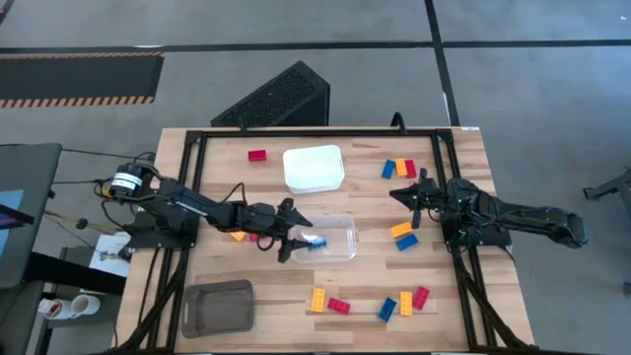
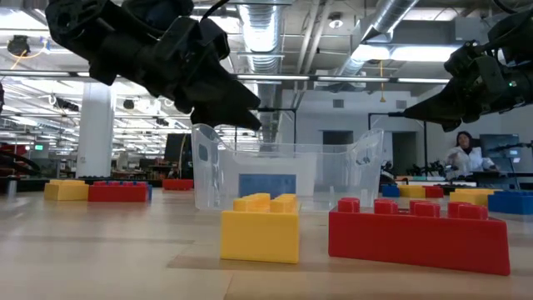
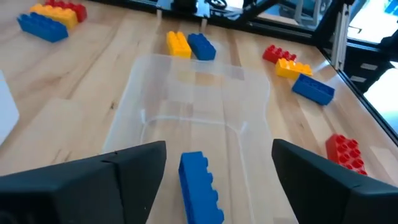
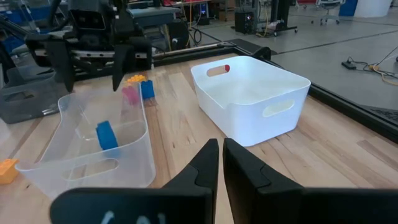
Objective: Sort & place blocks by color
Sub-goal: Put the red game piece into the white bin
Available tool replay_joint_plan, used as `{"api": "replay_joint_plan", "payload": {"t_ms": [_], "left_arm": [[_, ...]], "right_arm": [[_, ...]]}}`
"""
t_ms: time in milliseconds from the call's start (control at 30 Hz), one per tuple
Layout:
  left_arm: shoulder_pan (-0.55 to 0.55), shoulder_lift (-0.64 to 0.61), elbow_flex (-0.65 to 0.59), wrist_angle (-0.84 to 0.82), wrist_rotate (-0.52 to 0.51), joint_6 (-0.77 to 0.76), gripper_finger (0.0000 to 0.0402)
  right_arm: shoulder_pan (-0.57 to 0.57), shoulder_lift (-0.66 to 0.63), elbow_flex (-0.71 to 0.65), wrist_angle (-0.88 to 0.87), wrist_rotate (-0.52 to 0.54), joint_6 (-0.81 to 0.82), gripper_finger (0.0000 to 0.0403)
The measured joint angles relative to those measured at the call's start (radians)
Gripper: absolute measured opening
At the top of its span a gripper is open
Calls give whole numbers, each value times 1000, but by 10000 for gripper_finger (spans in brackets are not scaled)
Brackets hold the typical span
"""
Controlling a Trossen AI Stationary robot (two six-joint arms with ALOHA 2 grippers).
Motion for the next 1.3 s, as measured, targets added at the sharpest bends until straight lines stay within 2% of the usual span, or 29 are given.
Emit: {"api": "replay_joint_plan", "payload": {"t_ms": [133,200,267,467,600,800,1100,1300], "left_arm": [[-3,-18,0,66,57,1,269],[-18,-55,-1,98,96,12,257],[-44,-112,-1,99,90,38,243],[-158,-268,-10,95,-80,152,203],[-230,-314,-10,108,-174,210,188],[-313,-306,-10,114,-288,251,175],[-389,-270,-11,80,-336,180,169],[-435,-193,-11,153,-406,174,169]], "right_arm": [[0,0,0,0,0,0,49],[0,0,0,0,0,0,49],[0,0,0,0,0,0,49],[0,0,0,0,0,0,49],[0,0,0,0,0,0,49],[0,0,0,0,0,0,49],[0,0,0,0,0,0,49],[0,0,0,-1,0,0,49]]}}
